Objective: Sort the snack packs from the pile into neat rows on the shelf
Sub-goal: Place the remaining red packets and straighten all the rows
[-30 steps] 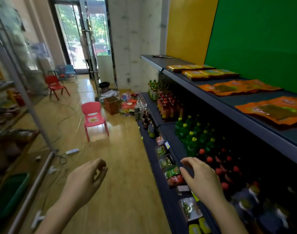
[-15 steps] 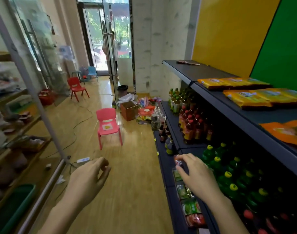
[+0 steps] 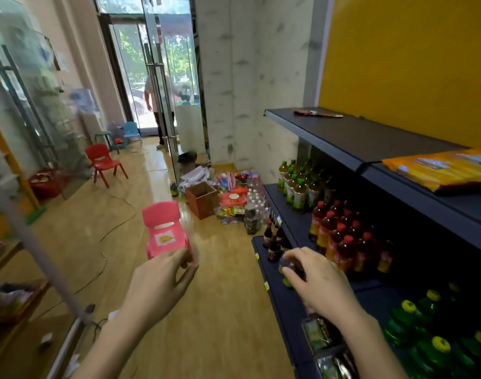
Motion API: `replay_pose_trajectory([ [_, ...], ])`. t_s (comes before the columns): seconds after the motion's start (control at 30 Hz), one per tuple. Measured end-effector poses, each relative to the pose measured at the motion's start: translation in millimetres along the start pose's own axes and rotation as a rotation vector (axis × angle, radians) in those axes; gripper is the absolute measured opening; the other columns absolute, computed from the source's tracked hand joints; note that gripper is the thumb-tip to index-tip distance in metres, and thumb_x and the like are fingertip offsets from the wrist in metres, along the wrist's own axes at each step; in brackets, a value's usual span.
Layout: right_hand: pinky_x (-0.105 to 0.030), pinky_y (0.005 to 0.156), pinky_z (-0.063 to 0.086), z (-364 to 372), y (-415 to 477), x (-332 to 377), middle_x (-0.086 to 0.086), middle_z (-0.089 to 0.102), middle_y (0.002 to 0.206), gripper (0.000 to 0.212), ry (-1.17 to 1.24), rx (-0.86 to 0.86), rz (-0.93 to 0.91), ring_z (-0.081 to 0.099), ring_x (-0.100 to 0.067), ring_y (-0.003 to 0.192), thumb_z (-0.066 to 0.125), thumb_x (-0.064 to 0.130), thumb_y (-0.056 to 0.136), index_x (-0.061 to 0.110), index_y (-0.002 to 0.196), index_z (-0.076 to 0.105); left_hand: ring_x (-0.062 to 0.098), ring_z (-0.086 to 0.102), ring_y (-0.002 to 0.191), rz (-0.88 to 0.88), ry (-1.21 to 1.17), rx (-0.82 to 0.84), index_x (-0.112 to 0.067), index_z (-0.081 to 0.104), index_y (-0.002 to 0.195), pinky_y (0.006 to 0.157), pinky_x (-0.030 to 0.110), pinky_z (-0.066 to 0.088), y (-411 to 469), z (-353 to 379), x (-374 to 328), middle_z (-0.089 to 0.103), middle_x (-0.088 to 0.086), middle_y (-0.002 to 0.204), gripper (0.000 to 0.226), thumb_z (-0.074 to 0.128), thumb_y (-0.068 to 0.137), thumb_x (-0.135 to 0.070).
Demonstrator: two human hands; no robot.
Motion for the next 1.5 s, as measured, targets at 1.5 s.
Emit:
replay_pose_trajectory([
  [1.5,-0.031,0.086,0.048,-36.5,677.3,-164.0,0.012,0.06,0.112,0.021,-0.12,-0.57,0.48,0.056,-0.01,0.104,0.047,0.031,0.094,0.028,0.111,0.058,0.013,0.055,0.081,0.684,-0.55,-0.138,-0.018,0.06,0.09,0.066,0.029,0.043,838.0,217.3,-54.9,0.057,-0.009,0.084,0.018,0.053,0.089,-0.034],
])
Point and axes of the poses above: each hand's wrist, its own y-axis towards the middle knuckle, its own z-axis out of the palm, x = y × z, the point moved 3 cm from there along y, towards the middle knuckle
